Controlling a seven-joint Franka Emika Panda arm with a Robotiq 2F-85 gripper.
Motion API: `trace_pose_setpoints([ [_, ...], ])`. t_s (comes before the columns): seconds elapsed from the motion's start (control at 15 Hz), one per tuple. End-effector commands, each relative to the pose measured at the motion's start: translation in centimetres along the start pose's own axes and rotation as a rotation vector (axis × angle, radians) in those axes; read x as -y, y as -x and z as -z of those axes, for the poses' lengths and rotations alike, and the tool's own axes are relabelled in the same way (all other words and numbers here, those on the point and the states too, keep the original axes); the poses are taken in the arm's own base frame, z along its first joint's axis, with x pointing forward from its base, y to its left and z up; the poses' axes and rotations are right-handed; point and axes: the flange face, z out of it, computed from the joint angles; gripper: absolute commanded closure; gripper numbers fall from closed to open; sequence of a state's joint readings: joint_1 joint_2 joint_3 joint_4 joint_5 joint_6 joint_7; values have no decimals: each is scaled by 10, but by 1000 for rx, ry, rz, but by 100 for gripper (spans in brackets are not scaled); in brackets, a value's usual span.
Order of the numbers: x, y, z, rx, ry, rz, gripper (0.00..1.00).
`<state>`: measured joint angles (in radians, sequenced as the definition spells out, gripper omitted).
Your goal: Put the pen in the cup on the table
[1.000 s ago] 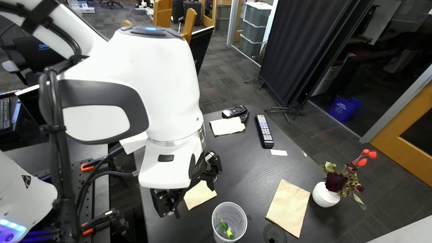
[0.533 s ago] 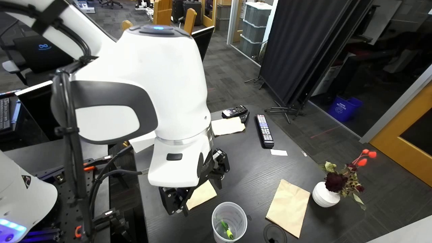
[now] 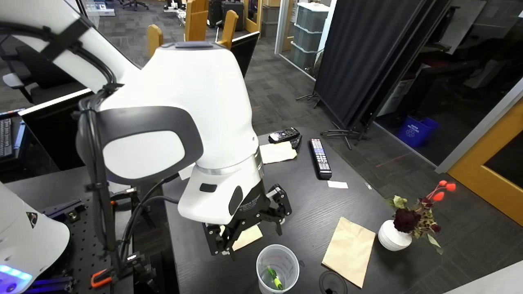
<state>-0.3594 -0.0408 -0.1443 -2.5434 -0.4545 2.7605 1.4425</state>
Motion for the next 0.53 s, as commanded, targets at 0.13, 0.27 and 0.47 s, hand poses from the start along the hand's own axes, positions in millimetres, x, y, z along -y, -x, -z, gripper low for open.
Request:
trace_pose_setpoints([
  [0.13, 22, -25, -7, -151, -21, -185, 0],
  [0.27, 26, -14, -18, -183, -14, -222, 0],
  [0.47, 29, 2, -37, -178, 10, -250, 0],
])
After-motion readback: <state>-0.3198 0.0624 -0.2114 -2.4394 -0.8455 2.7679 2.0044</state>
